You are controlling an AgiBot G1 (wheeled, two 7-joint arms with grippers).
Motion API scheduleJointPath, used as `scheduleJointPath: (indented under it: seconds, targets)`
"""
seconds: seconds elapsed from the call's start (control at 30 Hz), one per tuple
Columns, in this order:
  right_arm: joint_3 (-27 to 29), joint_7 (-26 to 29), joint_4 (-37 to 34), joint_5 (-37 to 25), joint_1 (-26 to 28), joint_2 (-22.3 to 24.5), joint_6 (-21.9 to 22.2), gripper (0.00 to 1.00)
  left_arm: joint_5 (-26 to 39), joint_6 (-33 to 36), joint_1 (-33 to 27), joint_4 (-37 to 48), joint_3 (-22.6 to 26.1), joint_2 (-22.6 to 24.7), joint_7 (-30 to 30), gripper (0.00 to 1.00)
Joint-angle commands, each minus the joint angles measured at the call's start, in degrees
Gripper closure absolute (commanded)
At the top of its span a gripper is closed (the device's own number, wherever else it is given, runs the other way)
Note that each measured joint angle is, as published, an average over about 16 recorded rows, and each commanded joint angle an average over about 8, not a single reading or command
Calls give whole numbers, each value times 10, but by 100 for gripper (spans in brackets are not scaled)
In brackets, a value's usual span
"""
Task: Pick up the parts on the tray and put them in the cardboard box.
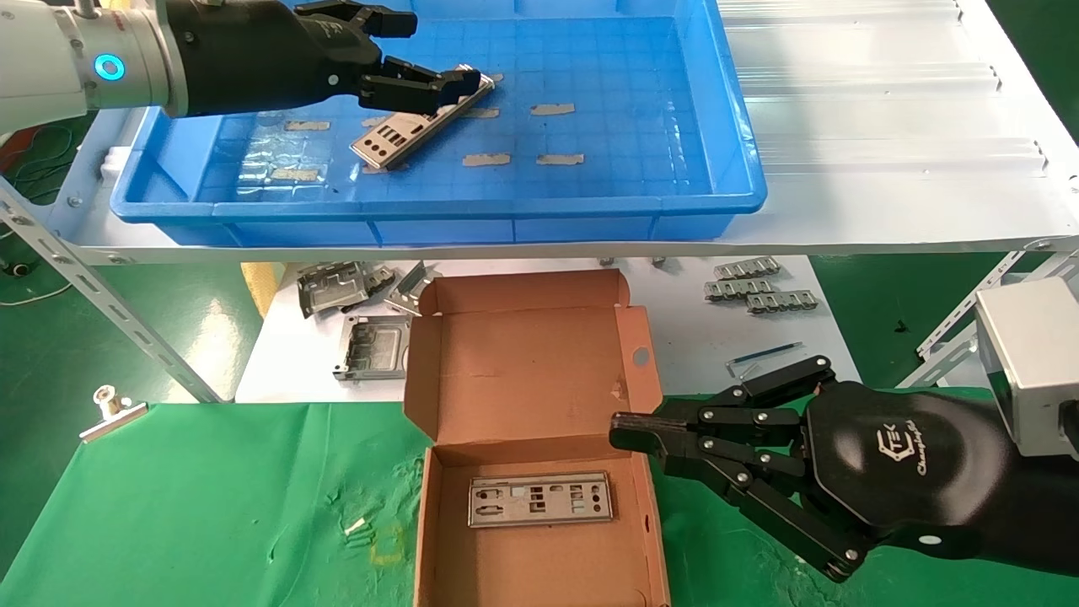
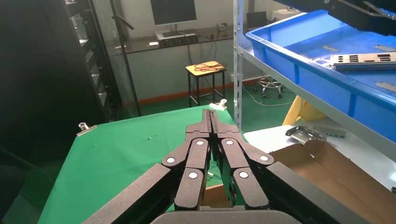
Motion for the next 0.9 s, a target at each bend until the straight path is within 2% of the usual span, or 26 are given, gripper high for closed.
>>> scheduleJointPath:
  seconds: [0.03, 0.6, 0.9]
  targets:
    - [0, 0, 0, 0, 0, 0, 0, 100, 4, -4, -7, 17, 2, 7, 6, 0]
    - [0, 0, 0, 0, 0, 0, 0, 100, 17, -23, -24, 50, 11, 23, 13, 0]
    - [0, 0, 0, 0, 0, 0, 0, 100, 45, -41, -38, 68, 30, 46, -11, 0]
